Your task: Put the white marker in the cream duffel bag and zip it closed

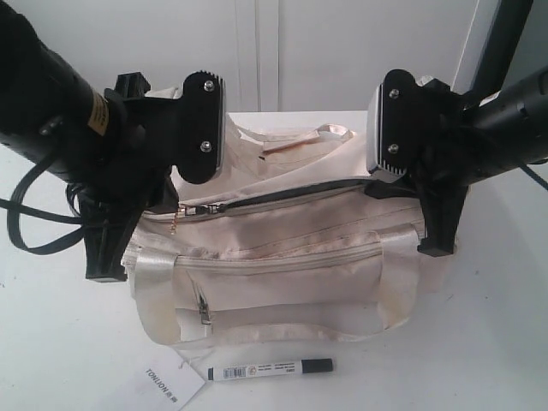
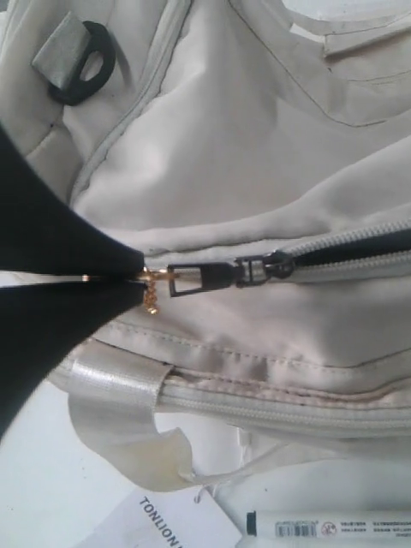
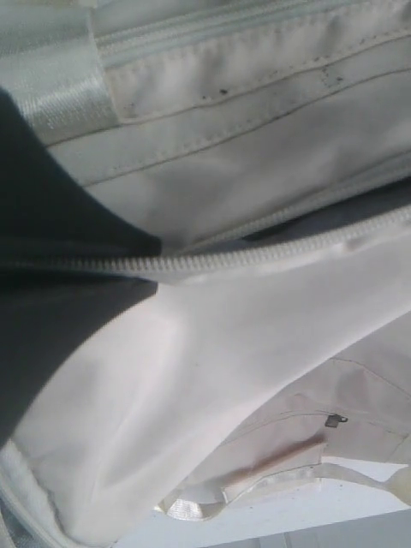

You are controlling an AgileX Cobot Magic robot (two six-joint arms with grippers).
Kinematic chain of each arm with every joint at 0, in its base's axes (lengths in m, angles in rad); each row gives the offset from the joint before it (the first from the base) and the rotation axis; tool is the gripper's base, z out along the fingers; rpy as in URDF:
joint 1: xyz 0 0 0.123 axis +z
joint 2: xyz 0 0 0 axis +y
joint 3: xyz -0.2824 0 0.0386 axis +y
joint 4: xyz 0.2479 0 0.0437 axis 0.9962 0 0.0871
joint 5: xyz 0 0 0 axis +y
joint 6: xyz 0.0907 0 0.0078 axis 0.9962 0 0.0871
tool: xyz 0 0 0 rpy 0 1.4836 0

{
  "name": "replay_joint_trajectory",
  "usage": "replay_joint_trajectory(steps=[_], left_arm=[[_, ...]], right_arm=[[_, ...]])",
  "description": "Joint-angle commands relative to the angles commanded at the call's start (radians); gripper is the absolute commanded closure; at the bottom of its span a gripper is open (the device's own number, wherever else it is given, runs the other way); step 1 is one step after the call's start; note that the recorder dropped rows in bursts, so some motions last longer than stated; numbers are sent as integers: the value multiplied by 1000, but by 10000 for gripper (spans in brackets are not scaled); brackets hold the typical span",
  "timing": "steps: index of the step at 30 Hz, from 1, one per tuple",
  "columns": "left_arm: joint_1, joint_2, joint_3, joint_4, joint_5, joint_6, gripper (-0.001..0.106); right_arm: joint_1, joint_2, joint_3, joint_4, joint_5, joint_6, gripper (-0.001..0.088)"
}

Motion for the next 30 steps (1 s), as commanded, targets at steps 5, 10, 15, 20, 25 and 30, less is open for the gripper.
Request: replay_joint_trajectory(steps=[5,10,15,20,25,30], left_arm=[[14,0,0,14,14,0,1053],[27,0,0,20,21,0,1053],[27,0,0,26,25,0,1053],[27,0,0,32,47,0,1053],[27,0,0,57,69,0,1053],[27,0,0,68,78,0,1053]], right_arm=[[0,0,0,0,0,0,868],[0,0,0,0,0,0,868],[0,0,0,-3,0,0,868],[0,0,0,-12,0,0,868],[0,0,0,-17,0,0,868],[0,0,0,-66,-4,2,868]])
